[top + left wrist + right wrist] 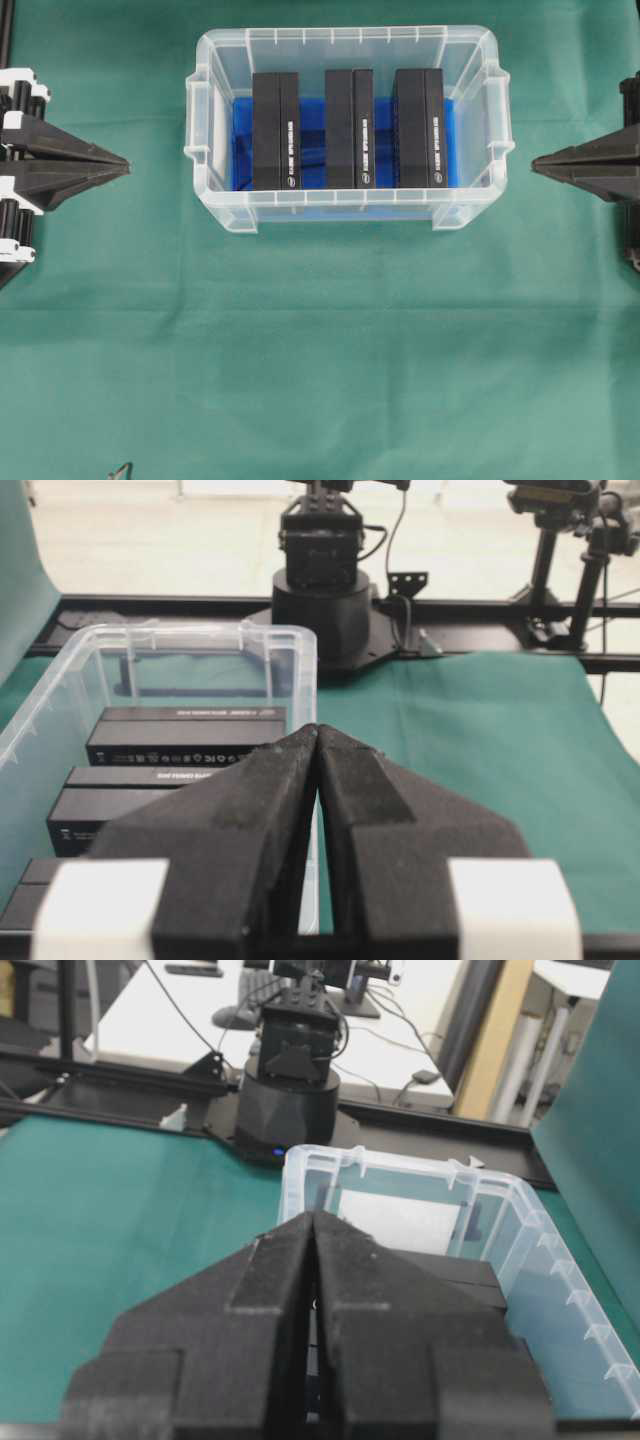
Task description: Take the box out of the case with the right arm.
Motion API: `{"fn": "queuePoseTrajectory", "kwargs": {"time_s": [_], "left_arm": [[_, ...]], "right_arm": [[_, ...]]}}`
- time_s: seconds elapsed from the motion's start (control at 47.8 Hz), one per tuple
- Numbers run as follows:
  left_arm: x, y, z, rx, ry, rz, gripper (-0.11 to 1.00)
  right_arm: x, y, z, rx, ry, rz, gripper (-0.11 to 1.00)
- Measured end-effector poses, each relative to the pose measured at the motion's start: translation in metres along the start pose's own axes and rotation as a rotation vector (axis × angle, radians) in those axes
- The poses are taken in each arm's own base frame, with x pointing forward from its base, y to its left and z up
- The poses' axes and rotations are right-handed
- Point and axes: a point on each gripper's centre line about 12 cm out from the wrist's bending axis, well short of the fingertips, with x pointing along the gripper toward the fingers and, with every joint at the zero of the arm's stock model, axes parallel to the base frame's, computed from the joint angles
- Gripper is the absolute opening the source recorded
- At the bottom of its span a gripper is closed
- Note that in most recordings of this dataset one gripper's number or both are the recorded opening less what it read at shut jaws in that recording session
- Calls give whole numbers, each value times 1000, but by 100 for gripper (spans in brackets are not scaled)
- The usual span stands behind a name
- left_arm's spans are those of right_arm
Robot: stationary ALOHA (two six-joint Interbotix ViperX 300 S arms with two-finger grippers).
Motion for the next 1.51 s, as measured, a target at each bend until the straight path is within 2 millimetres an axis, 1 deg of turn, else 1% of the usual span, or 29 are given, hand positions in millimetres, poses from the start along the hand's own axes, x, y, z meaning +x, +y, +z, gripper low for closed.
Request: {"fn": "queuePoseTrajectory", "kwargs": {"time_s": [0.125, 0.397, 0.46, 0.544, 0.586, 0.816, 0.92, 1.004, 1.066, 1.129, 1.338, 1.422, 1.506], "left_arm": [[0, -1, 0, 27, 17, -6, 0], [1, -1, 5, 25, 17, -6, 0], [1, -1, 9, 19, 12, -6, 0], [3, -1, 16, 18, 11, -5, 0], [4, -1, 23, 23, 6, -5, 0], [10, 0, 80, 22, 49, 2, 0], [9, 0, 101, 17, 92, 5, 0], [8, 1, 117, 15, 113, 7, 0], [8, 0, 123, 18, 132, 6, 0], [8, 1, 125, 18, 149, 8, 0], [12, 1, 119, 16, 189, 8, 0], [11, 1, 117, 17, 215, 8, 0], [9, 1, 113, 13, 276, 10, 0]], "right_arm": [[1, 0, 0, 18, 12, 0, 0], [6, 0, 7, 38, 78, -2, 0], [7, 0, 12, 38, 77, 0, 0], [10, 0, 26, 37, 66, -1, 0], [11, 0, 35, 38, 61, 0, 0], [17, 0, 93, 38, 72, 0, 0], [19, 0, 113, 37, 97, -1, 0], [21, 0, 120, 38, 118, -3, 0], [23, 0, 122, 38, 135, -2, 0], [25, 0, 121, 38, 153, -2, 0], [26, 0, 118, 38, 178, -3, 0], [25, 0, 113, 41, 219, -3, 0], [23, 0, 106, 53, 291, -6, 0]]}}
